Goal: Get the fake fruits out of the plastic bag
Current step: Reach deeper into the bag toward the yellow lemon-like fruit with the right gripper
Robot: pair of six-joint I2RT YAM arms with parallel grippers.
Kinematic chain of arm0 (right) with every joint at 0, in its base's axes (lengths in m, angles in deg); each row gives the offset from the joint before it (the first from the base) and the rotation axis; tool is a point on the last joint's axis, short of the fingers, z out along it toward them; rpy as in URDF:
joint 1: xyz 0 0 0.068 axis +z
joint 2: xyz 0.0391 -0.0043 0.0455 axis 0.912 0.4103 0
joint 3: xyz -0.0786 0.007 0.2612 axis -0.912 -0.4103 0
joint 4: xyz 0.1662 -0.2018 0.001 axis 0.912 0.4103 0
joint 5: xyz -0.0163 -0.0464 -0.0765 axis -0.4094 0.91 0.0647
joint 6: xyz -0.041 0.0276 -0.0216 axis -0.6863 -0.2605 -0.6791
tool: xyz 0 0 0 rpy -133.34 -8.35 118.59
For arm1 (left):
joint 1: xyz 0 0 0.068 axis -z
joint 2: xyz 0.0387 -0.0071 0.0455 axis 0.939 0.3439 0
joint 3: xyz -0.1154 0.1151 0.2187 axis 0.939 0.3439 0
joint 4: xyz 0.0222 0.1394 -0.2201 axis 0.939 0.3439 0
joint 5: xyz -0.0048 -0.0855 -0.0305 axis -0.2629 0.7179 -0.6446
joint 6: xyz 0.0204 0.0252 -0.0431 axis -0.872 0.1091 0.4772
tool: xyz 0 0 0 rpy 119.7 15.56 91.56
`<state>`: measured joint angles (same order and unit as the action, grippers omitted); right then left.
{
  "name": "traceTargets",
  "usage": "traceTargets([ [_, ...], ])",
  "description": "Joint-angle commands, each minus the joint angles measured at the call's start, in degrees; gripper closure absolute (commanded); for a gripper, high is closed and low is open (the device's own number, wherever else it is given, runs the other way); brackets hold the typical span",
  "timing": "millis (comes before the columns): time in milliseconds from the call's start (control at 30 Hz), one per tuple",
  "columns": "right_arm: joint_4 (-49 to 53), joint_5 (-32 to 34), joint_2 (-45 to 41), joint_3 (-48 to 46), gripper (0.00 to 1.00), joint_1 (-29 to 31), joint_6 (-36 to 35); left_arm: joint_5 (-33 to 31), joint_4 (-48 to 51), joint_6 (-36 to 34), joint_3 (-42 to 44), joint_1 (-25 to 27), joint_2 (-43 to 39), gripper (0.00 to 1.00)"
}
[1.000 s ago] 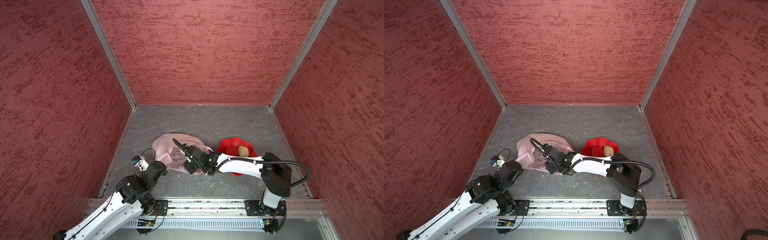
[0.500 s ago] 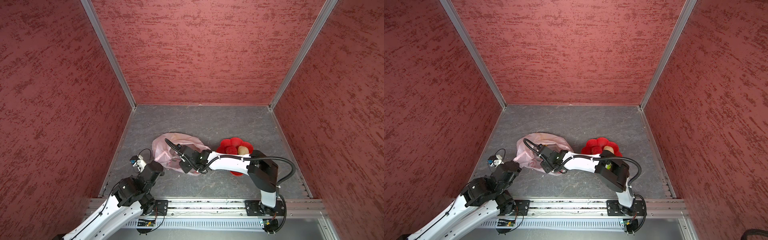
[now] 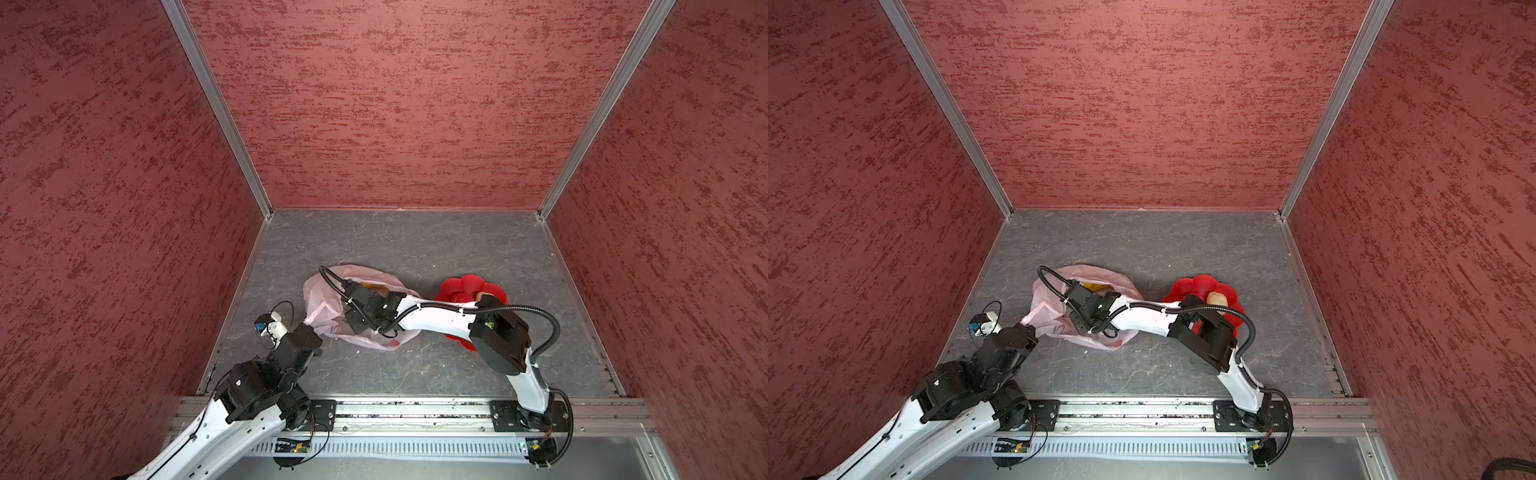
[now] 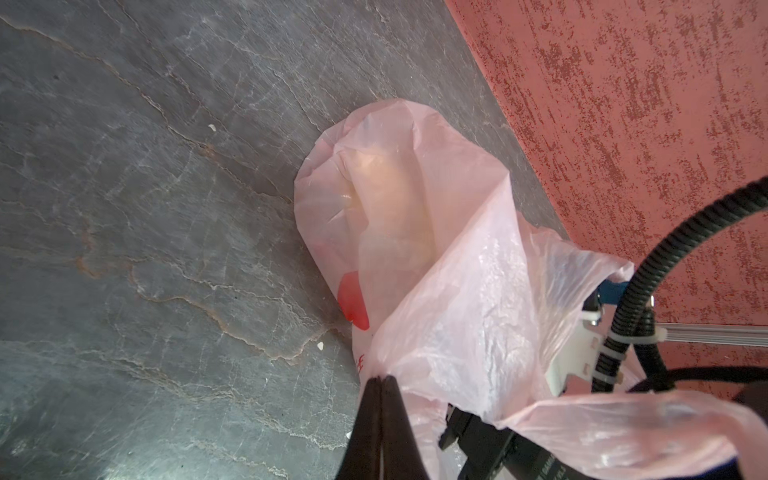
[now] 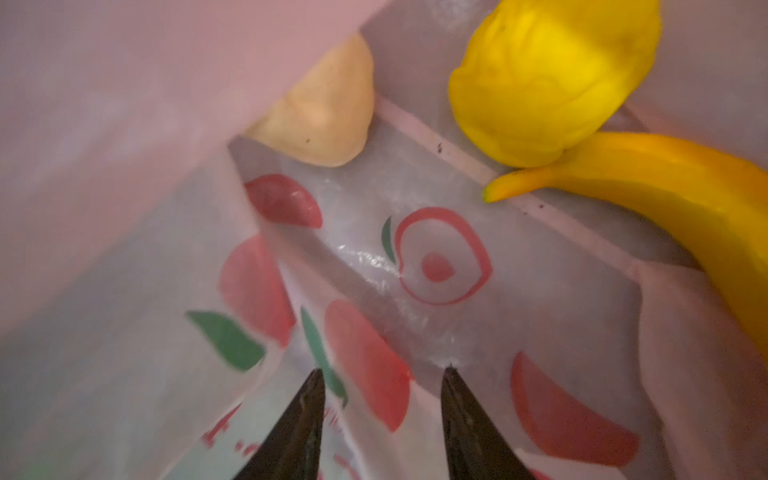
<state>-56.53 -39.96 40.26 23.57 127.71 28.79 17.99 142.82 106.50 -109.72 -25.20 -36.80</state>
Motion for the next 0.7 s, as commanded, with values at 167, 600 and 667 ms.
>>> traceTargets([
  [167,-5.8,6.01,4.98,5.42,0.36,-3.22,9.69,1.16,1.97,-1.24,0.81,0.14,-2.92,1.0],
  [600,-9.41,8.77,8.1,9.91,0.15,-3.31,13.35,4.78,1.36,-4.34,4.38,0.14,-7.58,1.0],
  [667,-10.28,9.22,8.27,10.04,0.14,-3.31,13.67,5.7,0.62,-4.93,5.18,0.13,-8.32,1.0],
])
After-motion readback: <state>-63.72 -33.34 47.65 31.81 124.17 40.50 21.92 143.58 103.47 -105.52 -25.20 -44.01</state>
